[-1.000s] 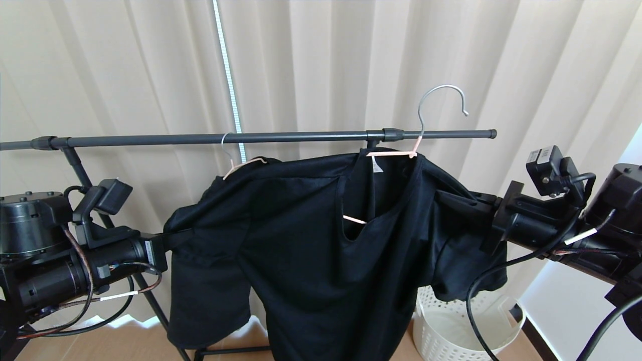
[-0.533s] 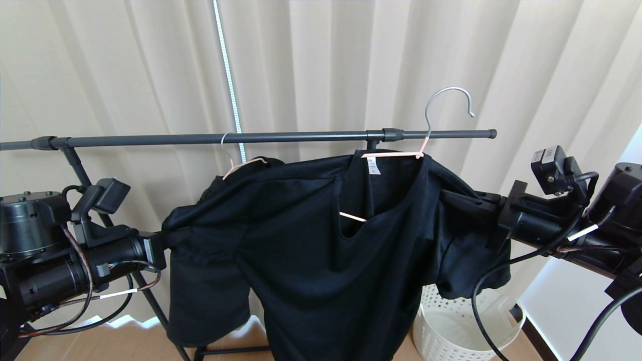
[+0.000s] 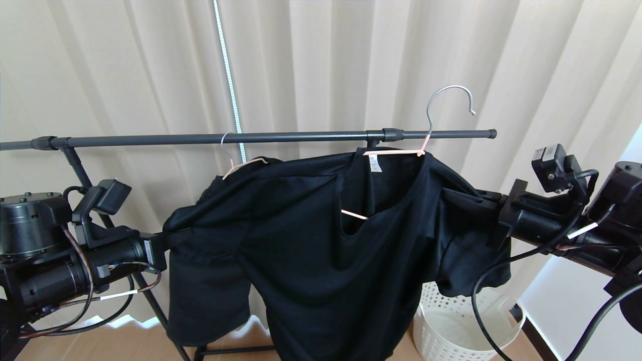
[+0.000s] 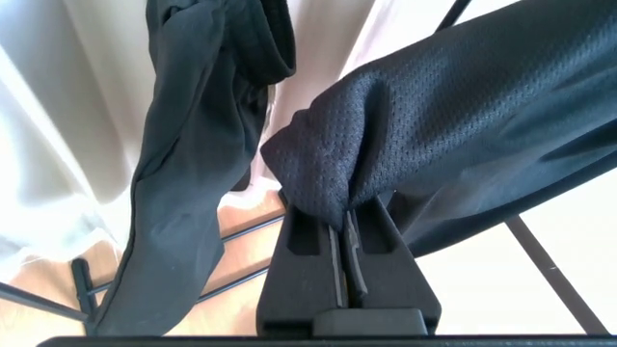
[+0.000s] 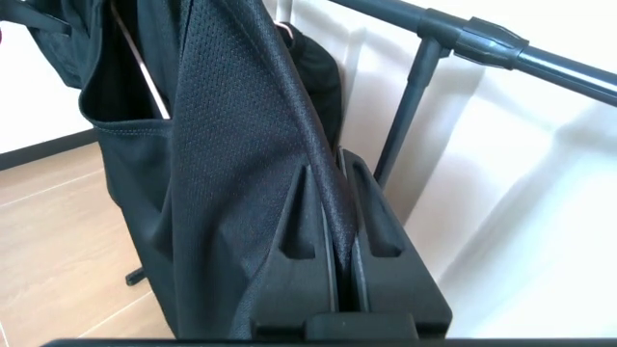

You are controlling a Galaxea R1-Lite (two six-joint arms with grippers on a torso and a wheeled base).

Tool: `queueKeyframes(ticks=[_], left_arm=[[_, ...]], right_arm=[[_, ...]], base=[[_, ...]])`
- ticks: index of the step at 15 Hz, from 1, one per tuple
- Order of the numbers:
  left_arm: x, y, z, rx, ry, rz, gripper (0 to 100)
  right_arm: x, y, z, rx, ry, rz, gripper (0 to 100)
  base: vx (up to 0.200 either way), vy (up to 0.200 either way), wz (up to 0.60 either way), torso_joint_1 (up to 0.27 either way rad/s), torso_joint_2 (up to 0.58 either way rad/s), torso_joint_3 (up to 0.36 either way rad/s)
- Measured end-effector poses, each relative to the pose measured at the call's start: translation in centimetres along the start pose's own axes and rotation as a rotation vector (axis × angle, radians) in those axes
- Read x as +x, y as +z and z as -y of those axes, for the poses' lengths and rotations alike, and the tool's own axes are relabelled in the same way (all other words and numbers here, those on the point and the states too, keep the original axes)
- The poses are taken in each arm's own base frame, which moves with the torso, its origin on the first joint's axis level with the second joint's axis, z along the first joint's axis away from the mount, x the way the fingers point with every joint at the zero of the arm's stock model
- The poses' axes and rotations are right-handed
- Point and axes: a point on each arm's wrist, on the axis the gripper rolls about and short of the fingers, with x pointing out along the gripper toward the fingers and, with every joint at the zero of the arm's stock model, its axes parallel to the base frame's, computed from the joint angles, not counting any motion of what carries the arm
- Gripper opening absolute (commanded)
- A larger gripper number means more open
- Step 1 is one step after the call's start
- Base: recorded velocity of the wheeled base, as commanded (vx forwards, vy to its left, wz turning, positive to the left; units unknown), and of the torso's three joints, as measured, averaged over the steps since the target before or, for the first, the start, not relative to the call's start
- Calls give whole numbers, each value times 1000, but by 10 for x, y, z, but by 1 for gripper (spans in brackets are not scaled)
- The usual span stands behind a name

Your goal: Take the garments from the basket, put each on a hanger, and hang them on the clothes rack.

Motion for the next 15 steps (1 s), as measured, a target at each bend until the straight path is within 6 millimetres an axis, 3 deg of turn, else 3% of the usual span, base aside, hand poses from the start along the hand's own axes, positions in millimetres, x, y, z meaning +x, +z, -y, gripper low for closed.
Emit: queueKeyframes(ticks=[15], left_arm=[[0,0,-2,3,3,9,0]], right_arm=[[-8,1,12,12,15,9,0]], base=[[0,0,0,0,0,0]])
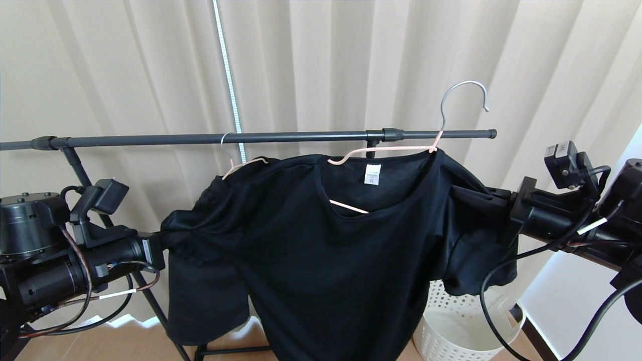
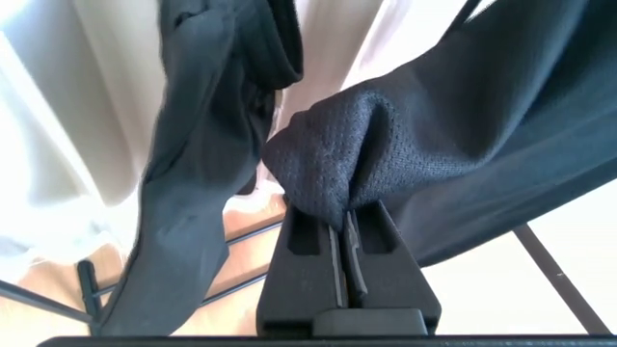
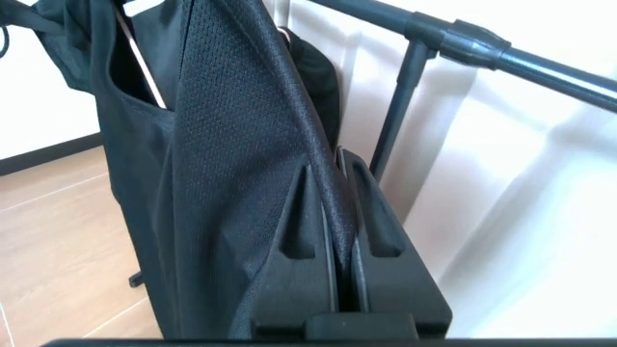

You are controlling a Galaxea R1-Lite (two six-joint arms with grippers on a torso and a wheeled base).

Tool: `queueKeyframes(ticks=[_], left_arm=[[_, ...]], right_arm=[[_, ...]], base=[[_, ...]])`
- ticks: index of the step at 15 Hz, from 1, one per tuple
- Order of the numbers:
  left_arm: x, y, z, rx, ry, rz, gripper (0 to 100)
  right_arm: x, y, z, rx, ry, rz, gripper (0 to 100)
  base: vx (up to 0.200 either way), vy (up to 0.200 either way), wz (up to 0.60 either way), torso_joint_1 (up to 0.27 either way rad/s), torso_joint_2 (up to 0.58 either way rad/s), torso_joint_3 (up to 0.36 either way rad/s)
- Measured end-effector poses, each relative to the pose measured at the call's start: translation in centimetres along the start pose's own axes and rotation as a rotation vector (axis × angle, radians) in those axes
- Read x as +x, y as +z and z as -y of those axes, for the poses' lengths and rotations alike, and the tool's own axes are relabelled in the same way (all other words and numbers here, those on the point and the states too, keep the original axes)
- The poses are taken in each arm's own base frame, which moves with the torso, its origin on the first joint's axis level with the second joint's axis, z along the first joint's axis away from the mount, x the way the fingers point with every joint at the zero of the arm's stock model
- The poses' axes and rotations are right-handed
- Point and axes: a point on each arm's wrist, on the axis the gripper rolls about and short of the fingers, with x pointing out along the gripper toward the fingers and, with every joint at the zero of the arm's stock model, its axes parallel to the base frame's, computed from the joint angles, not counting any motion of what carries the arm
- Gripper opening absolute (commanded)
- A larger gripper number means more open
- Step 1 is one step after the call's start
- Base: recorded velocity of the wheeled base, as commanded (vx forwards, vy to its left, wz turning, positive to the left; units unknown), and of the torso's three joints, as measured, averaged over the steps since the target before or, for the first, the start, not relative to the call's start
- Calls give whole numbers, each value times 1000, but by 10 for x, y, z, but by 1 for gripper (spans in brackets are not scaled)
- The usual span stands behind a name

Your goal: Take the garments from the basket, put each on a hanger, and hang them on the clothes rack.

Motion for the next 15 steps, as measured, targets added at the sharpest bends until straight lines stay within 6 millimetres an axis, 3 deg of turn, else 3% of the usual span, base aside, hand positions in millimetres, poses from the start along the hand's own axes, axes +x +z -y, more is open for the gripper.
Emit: queueKeyframes(ticks=[1,2,7,10,15], left_arm=[[0,-1,0,2,-6,-2,0],[0,-2,0,6,-8,-4,100],[-8,2,8,-25,-137,15,100],[-18,12,23,-68,-194,31,100],[-18,47,51,-69,-272,-50,100]], right_arm=[[0,0,0,0,0,0,0],[0,0,0,1,1,-1,0],[2,-3,-3,5,13,-9,0],[11,-11,-13,18,61,-33,0],[23,-27,-31,37,136,-81,0]], base=[[0,0,0,0,0,0],[0,0,0,0,0,0],[0,0,0,0,0,0],[0,0,0,0,0,0],[0,0,0,0,0,0]])
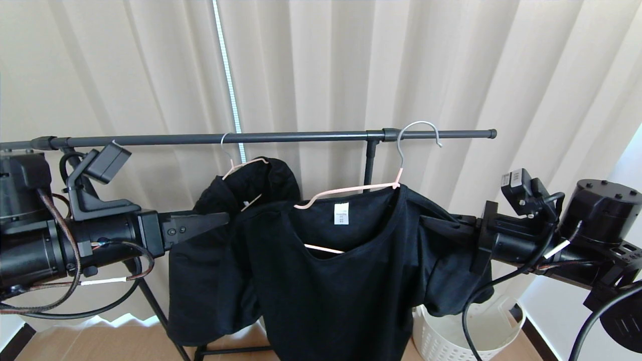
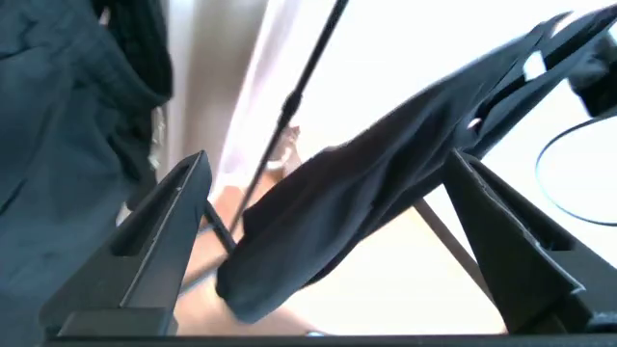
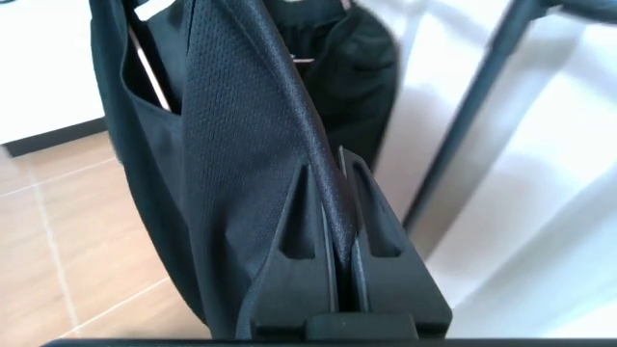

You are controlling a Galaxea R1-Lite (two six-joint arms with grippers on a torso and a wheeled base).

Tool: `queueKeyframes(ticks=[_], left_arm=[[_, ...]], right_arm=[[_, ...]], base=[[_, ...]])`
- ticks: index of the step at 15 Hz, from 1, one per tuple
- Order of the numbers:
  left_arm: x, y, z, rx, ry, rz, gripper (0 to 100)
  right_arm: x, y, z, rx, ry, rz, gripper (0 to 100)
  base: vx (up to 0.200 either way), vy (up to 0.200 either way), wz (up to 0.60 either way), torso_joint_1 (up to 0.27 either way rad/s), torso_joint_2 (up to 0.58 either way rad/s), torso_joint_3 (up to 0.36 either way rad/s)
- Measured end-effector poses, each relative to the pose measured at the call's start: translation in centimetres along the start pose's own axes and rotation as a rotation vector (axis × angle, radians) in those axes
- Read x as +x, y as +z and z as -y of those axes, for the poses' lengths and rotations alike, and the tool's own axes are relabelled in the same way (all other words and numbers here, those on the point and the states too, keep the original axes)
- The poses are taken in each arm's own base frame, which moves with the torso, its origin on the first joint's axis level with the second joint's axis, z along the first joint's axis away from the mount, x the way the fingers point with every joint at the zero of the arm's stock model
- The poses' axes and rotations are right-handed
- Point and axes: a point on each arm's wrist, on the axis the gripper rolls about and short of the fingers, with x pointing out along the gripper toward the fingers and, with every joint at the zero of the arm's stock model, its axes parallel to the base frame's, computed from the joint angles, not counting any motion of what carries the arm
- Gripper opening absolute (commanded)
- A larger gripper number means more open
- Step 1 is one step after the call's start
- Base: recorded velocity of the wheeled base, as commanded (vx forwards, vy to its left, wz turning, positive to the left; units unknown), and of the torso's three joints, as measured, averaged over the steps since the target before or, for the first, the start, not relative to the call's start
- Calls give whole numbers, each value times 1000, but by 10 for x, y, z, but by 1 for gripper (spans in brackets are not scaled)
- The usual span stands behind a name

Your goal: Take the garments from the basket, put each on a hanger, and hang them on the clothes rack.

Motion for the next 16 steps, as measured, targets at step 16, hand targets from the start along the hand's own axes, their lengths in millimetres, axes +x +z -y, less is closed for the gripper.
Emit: queueKeyframes(ticks=[16], left_arm=[[41,13,89,618,-246,-281,100]], right_arm=[[10,-13,-31,-11,114,-48,0]], base=[[0,0,0,0,0,0]])
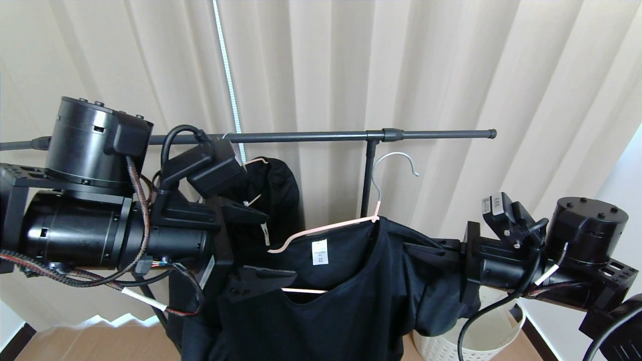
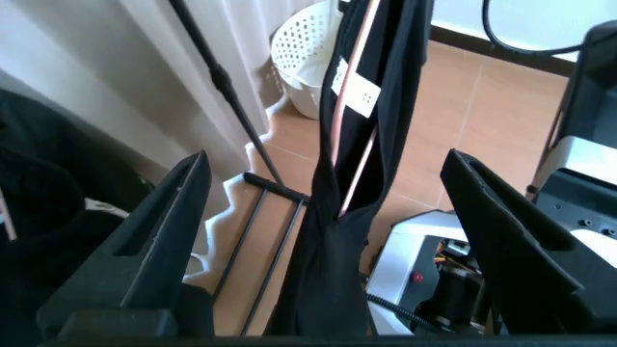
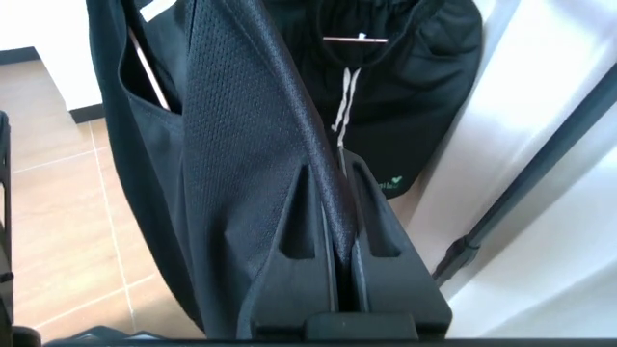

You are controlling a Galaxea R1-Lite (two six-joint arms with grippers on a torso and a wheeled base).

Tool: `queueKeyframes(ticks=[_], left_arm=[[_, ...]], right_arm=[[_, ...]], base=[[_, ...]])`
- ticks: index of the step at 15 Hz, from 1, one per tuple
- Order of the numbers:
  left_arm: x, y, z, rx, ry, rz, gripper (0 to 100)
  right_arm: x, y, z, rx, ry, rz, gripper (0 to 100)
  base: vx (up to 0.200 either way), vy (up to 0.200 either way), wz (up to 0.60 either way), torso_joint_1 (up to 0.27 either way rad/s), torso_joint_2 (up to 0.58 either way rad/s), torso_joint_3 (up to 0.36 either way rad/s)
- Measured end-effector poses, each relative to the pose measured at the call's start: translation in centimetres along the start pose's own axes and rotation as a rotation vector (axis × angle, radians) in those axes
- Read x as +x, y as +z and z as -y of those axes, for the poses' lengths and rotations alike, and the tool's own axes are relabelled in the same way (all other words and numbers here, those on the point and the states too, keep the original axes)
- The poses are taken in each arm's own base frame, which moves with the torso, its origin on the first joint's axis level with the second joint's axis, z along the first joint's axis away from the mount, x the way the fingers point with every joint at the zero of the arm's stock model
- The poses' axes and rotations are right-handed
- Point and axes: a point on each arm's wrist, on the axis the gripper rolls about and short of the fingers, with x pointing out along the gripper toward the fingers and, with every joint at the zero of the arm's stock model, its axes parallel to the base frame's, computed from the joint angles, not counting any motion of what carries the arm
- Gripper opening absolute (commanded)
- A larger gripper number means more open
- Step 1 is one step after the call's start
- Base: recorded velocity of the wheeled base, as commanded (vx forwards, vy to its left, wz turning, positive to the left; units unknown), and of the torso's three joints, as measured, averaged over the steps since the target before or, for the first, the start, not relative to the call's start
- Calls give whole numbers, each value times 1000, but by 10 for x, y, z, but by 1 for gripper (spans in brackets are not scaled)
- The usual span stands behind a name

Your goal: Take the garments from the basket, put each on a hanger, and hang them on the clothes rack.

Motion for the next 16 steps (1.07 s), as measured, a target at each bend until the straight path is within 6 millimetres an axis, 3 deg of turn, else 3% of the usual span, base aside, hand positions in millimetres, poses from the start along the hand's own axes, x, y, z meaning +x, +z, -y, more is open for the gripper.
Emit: queueKeyframes(ticks=[9,10,16], left_arm=[[23,-4,-5,-1,-21,-11,100],[24,-5,-5,-4,-23,-16,0],[25,-14,-1,-17,-39,-39,0]], right_arm=[[-5,9,-13,-22,22,23,0],[-6,9,-13,-24,22,24,0],[-8,12,-14,-34,19,35,0]], base=[[0,0,0,0,0,0],[0,0,0,0,0,0],[0,0,0,0,0,0]])
